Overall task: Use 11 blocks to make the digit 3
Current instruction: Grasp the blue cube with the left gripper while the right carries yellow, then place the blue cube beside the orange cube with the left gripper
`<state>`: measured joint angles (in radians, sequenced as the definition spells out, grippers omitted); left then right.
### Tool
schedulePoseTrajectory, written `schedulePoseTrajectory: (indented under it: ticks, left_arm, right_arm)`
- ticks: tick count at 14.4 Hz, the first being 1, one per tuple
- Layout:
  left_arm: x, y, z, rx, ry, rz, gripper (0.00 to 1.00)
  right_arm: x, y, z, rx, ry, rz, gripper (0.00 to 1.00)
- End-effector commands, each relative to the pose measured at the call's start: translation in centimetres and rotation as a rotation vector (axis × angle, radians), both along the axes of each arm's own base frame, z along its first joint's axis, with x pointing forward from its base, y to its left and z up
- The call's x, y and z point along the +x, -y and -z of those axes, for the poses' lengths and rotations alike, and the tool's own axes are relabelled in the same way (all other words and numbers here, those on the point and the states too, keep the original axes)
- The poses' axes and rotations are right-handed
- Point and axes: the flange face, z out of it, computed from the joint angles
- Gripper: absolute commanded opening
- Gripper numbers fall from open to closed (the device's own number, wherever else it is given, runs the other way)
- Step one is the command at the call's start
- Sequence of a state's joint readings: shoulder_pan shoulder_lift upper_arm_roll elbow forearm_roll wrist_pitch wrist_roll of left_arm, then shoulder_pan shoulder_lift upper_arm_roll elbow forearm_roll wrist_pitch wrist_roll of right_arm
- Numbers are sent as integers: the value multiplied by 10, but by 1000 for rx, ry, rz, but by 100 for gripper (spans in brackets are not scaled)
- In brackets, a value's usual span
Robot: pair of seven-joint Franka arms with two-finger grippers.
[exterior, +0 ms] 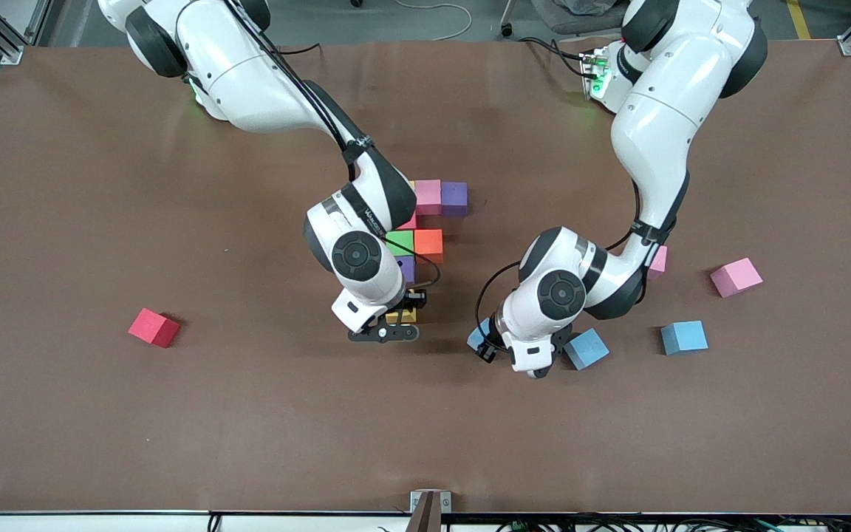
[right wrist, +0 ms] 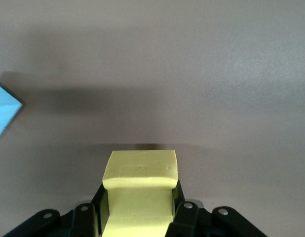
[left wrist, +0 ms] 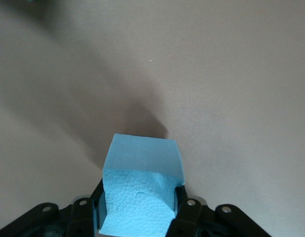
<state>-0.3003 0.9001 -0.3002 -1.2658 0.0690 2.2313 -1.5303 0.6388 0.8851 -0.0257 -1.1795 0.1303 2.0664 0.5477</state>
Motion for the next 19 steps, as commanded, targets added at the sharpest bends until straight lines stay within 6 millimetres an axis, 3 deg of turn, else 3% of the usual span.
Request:
schedulePoseTrajectory:
  ticks: [1,5,9,16,19]
  left_arm:
    - [-28,-10,-36,29,-35,-96,29]
    - [-77,-20,-41,64,-65,-292,29]
    - [-121,-21,-24,46,-55,-462,30]
    - [-175,31,-12,42,-119,-750,30]
    - [-193,35,1,43,-129,-782,31]
  right_arm:
    - [-2,-9,7,-32,9,15,0]
    - [-5,-11,17,-54,10,5,0]
    - [-5,-10,22,-58,7,4,0]
    - [-7,-12,25,-62,5,1,0]
    - [-8,-13,25,-64,2,6,0]
